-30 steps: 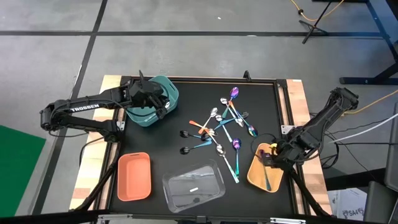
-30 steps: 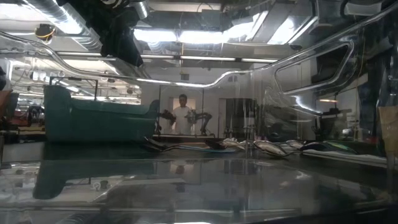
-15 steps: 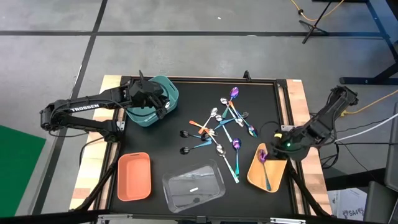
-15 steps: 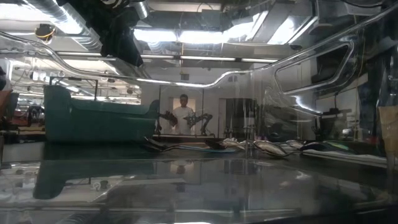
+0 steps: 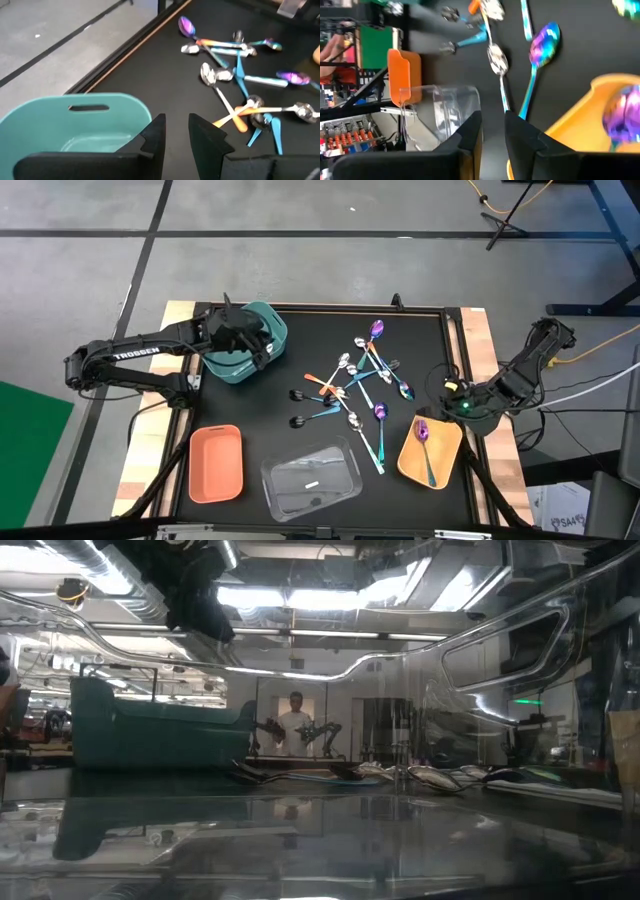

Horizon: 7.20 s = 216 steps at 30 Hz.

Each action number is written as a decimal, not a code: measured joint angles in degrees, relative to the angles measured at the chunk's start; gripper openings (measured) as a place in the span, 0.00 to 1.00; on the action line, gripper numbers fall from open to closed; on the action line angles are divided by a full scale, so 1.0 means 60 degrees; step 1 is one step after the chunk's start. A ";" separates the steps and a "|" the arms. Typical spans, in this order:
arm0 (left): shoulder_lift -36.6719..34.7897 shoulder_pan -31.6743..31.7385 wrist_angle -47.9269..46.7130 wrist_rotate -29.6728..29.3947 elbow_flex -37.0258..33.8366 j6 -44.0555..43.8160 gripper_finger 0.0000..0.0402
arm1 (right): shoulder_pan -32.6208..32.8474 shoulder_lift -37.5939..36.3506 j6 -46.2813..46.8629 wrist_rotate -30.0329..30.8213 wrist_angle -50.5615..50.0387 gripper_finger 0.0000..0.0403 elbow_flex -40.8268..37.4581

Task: Sort silverware by color (type)
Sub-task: Put the orange spoon into the transparent bin

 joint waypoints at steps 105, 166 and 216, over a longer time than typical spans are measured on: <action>0.7904 -0.0546 0.6199 0.3322 0.0008 0.5339 0.40 | -0.7752 0.3829 -1.3253 -0.0964 0.3770 0.18 0.0004; 0.7214 -0.0669 0.6498 0.3913 -0.0025 0.4539 0.08 | -0.7752 0.3825 -1.3249 -0.0961 0.3755 0.18 0.0000; 0.4950 -0.8216 0.6484 0.0039 0.0004 -0.2593 0.09 | -0.7748 0.3825 -1.3215 -0.0961 0.3738 0.18 0.0000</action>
